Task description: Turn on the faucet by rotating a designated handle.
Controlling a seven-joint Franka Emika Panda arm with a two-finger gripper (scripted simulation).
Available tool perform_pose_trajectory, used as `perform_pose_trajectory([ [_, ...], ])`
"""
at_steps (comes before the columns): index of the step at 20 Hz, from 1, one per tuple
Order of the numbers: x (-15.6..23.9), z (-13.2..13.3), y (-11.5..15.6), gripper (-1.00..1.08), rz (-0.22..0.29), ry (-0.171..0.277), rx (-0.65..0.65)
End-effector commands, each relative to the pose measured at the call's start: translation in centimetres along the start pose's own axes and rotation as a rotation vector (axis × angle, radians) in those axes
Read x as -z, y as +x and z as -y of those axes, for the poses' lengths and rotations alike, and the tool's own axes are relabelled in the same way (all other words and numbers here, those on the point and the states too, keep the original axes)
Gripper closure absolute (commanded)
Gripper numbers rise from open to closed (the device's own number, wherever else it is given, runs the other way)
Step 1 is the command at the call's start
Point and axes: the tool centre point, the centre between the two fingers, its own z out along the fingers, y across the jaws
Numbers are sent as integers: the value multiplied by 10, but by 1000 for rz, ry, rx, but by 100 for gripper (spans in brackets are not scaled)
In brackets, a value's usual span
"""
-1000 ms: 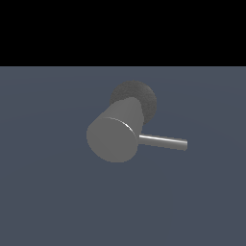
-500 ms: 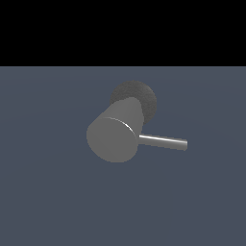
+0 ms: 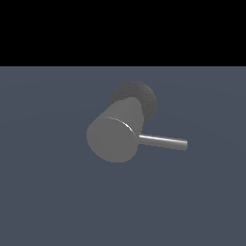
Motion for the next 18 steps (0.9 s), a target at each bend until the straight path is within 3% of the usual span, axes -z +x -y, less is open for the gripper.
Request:
perform_pose_trajectory([
  [1,19,-10,19,108,-82,53,-38],
  [10,97,-67,75,108,-390,197,-184],
  [18,174,-139,103,108,-681,263,-322],
])
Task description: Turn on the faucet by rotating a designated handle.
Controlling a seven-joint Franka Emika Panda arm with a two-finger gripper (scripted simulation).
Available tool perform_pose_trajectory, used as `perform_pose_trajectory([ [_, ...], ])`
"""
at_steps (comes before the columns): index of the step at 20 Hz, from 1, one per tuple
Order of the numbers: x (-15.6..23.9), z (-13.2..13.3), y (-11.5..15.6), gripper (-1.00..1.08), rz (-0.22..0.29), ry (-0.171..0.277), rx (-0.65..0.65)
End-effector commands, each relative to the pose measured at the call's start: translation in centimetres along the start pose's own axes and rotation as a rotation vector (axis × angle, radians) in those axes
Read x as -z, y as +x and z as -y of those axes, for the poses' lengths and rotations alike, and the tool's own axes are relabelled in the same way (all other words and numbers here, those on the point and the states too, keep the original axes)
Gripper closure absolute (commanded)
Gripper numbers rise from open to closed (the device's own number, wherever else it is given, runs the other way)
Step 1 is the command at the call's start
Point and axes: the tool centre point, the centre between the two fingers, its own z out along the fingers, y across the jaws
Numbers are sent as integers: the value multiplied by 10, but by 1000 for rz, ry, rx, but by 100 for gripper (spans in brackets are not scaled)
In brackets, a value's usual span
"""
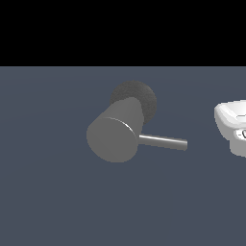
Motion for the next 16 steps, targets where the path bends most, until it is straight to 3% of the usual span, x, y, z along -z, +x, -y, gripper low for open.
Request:
perform_pose_trajectory([
  [1,19,-14,25,108,-92,14,-35],
  [8,66,-48,71,108,-289,29,-104],
  [16,101,-70,97,108,-420,29,-141],
])
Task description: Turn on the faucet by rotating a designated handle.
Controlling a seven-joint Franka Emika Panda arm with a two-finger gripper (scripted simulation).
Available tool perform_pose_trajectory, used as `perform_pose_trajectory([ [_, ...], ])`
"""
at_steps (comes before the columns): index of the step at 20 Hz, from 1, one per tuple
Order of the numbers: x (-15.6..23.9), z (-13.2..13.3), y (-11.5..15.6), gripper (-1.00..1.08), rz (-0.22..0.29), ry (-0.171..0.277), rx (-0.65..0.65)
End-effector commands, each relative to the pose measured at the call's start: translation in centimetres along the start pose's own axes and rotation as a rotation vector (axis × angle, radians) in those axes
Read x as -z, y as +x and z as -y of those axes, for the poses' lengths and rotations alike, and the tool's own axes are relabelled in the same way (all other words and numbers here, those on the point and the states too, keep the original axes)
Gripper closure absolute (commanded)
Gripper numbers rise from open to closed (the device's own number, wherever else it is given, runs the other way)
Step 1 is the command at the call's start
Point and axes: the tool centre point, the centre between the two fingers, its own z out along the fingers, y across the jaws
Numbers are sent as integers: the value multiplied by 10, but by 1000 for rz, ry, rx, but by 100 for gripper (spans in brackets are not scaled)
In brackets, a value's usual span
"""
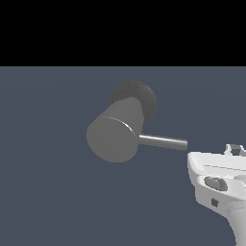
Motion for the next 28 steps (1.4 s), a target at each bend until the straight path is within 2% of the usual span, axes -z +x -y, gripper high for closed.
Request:
perform_pose_trajectory([
  [1,6,-3,10,108,-32,1,-5],
  [5,10,-9,14,108,-52,-2,-19],
  [9,11,-26,5,108,-43,-14,-56],
  [19,23,-64,4,108,-62,-84,-97],
  [24,18,-81,-2,108,-46,-108,-106],
  [28,22,-101,-6,108,-50,-145,-130],
])
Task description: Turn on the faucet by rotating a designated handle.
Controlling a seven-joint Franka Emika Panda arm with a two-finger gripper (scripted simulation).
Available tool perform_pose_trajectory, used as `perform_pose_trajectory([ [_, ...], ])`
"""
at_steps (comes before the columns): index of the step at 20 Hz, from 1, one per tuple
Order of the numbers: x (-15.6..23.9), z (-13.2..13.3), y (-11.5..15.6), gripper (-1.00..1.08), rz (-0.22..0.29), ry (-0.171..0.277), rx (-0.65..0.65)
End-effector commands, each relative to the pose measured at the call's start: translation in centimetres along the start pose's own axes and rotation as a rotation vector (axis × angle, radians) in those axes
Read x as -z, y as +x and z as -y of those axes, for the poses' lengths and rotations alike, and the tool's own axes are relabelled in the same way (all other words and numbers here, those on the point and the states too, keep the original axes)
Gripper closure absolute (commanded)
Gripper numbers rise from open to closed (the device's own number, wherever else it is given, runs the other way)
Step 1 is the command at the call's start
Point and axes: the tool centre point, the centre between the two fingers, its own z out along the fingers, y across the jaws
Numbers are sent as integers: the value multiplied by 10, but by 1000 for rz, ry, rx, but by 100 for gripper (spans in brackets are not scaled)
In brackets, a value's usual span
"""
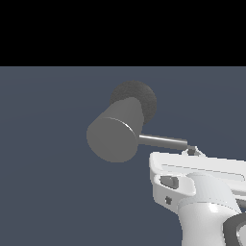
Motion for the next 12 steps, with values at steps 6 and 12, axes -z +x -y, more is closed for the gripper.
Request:
perform_pose_trajectory([
  [6,9,-29,1,108,-18,-41,-67],
  [12,17,-35,5,108,-38,-16,-128],
])
